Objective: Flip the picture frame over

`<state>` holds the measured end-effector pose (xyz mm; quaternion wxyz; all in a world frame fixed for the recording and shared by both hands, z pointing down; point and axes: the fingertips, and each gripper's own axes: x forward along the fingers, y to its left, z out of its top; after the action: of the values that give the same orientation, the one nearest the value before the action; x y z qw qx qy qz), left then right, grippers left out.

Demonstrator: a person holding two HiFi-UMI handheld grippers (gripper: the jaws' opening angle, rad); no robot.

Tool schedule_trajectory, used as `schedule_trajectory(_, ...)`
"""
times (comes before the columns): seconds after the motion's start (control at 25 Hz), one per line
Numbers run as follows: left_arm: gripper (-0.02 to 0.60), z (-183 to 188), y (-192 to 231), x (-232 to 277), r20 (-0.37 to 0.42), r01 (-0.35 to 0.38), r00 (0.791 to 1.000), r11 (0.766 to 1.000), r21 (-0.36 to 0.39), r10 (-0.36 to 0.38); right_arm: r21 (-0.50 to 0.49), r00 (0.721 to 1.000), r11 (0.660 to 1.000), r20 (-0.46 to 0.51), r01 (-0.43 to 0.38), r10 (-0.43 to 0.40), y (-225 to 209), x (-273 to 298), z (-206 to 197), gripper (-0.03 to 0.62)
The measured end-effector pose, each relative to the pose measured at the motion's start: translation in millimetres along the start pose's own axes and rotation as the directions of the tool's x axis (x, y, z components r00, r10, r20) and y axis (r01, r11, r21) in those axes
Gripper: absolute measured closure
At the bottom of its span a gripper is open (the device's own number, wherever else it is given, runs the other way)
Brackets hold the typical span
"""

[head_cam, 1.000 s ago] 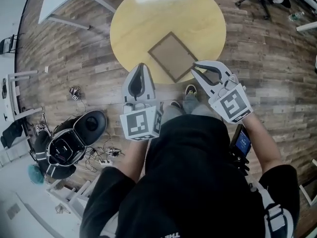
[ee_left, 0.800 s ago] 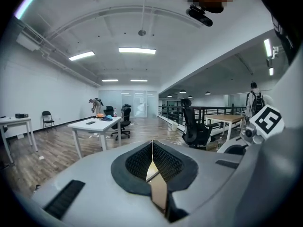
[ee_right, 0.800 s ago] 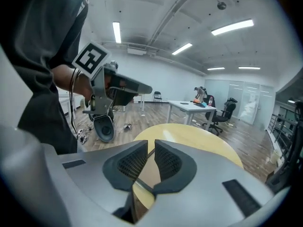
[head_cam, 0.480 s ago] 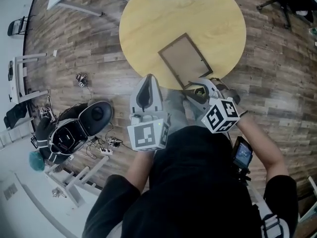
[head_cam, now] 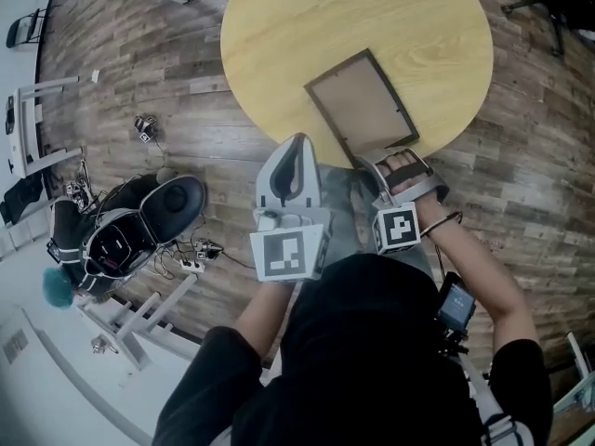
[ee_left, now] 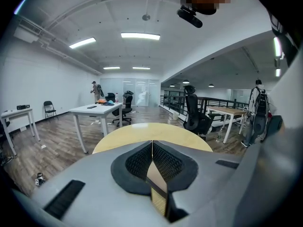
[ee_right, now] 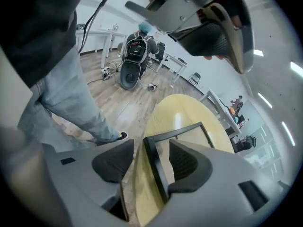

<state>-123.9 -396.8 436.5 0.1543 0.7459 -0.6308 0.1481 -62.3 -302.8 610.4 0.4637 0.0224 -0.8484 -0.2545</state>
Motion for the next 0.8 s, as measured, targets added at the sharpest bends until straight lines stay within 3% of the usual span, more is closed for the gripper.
schedule_trajectory(0.24,0.558,-18.1,15.2,4.4,-0.019,-0.003,1.000,1.000,0.015,0.003,-0.092,0.993,0.990,-0.043,0.107,-0.112,-0.1,18.1,-3.6,0.372)
schedule_trajectory(0.48,0.558,-23.1,20.7,12.0,-0.035,-0.002,0.999,1.000,0.020,0.002,-0.194,0.960,0.944,-0.042,0.265,-0.278,1.0,23.5,-1.7,0.375)
schedule_trajectory(0.8,0.558,-28.2,14.6,3.2,-0.028,-0.002,1.000,1.000,0.029,0.003,-0.185,0.936,0.920,0.002,0.346,-0.352,9.6,11.3,-0.9,0.440)
